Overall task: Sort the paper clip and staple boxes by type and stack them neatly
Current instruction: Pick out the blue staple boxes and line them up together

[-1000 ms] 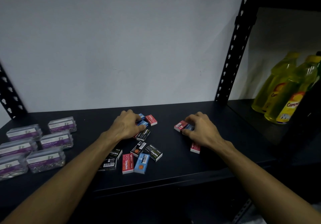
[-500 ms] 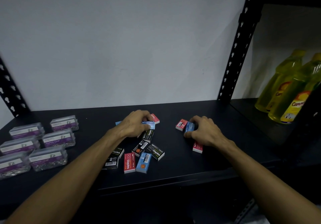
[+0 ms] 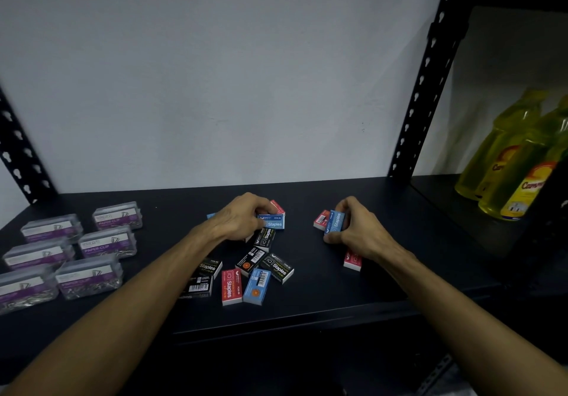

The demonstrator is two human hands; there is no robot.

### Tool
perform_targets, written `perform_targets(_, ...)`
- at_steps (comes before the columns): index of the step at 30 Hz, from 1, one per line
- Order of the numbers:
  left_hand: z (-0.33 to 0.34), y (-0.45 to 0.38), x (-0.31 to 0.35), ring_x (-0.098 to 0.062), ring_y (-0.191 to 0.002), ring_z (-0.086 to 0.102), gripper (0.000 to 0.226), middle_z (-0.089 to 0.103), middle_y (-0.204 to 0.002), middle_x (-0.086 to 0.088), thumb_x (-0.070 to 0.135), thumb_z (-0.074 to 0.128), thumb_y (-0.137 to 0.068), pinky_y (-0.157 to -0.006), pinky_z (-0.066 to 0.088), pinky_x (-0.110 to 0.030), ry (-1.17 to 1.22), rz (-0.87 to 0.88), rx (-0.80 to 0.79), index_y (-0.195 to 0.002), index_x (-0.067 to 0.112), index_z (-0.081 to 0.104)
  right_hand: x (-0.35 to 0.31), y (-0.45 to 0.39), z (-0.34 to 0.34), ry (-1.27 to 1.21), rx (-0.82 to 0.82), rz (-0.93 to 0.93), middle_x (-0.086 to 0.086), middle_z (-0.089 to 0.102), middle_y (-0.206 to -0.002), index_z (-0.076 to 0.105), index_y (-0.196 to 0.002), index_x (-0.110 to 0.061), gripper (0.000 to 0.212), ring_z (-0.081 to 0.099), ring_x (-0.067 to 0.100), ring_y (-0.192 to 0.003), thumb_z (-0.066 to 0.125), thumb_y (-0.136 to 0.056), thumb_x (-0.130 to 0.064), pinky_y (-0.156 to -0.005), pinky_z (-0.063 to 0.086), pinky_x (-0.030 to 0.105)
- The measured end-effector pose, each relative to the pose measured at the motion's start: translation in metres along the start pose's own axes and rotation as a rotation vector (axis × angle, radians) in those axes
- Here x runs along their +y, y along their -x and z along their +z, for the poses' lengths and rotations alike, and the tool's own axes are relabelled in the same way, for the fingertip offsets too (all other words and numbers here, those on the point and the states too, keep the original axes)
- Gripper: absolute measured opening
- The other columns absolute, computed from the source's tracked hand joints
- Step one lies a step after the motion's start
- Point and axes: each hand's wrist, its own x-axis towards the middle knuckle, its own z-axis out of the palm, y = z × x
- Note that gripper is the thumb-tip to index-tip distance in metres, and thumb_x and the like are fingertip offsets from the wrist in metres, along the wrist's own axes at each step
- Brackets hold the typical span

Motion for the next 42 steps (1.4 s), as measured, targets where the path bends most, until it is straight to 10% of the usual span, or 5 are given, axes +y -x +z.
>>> perform_targets(11,0.002,0.001,0.004,-0.009,-0.097,0.052,0.04,0.059,-0.132,-0.003,0.008,0.059,-0.095,-0.08,0.043,-0.022,-0.007,0.012,-0.01,-0.131,0.025,0.06,0.002,-0.002,0.001,-0.059,-0.021,-0.16,-0.009,0.06,-0.124,0.059,-0.128,-0.029,0.043,0.061,0.007,-0.104,0.069,-0.089,-0.013,-0.08,0.048,0.019)
perform_targets(17,0.001,0.001,0.005,-0.008,-0.095,0.051,0.04,0.059,-0.131,-0.003,0.009,0.059,-0.095,-0.072,0.041,-0.016,-0.017,0.014,-0.014,-0.132,0.025,0.059,0.004,-0.004,0.003,-0.146,0.009,-0.162,-0.004,0.071,-0.096,0.067,-0.098,-0.029,0.024,0.065,0.005,-0.077,0.069,-0.085,-0.008,-0.063,0.048,0.018)
perform_targets(25,0.003,-0.001,0.005,-0.01,-0.101,0.051,0.042,0.059,-0.129,-0.002,0.008,0.06,-0.094,-0.082,0.043,-0.022,-0.032,0.038,-0.006,-0.13,0.03,0.058,0.012,-0.004,0.005,-0.096,-0.007,-0.179,-0.007,0.069,-0.099,0.067,-0.102,-0.029,0.029,0.065,0.009,-0.087,0.071,-0.083,-0.006,-0.071,0.051,0.022)
perform_targets(32,0.006,-0.007,0.02,-0.02,-0.121,0.052,0.043,0.055,-0.136,0.0,0.043,0.061,-0.092,-0.101,0.045,-0.042,-0.262,0.014,-0.022,-0.134,0.037,0.053,0.005,0.001,0.005,0.155,-0.068,-0.28,-0.015,0.062,-0.108,0.069,-0.118,-0.025,0.036,0.062,0.006,-0.098,0.065,-0.087,-0.008,-0.083,0.05,0.019)
perform_targets(42,0.022,-0.015,0.038,-0.017,-0.091,0.063,0.035,0.07,-0.1,0.004,0.054,0.05,-0.091,-0.083,0.051,-0.037,-0.487,-0.044,0.113,-0.098,0.026,0.07,0.007,0.003,0.004,0.153,-0.075,-0.313,-0.017,0.062,-0.104,0.07,-0.118,-0.022,0.035,0.062,0.006,-0.1,0.064,-0.087,-0.007,-0.089,0.053,0.027)
